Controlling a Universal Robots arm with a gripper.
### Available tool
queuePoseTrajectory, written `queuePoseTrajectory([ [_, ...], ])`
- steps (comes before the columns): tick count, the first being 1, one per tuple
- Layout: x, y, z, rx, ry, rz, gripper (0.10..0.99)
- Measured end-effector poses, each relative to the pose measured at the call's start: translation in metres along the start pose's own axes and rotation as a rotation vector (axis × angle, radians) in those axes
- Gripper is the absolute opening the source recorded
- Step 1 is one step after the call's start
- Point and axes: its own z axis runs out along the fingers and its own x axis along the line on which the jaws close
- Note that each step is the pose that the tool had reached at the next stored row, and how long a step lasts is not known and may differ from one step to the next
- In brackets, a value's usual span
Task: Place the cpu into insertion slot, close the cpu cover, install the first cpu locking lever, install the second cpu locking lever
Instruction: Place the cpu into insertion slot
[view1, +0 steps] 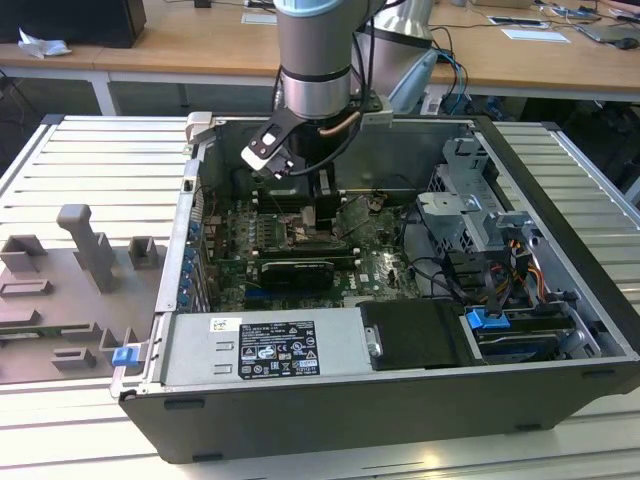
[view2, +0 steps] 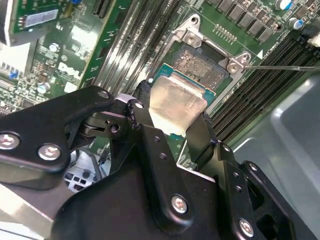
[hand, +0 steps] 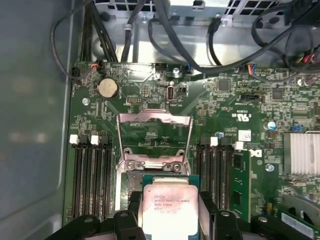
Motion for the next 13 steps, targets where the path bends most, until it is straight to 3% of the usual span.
queuePoseTrajectory([
  [5,0.0085,-0.0047,0.0108,-0.001,0.0006,-0.006,0.533],
  [13,0.0132,-0.0089,0.0283,-0.002,0.0009,-0.009,0.533],
])
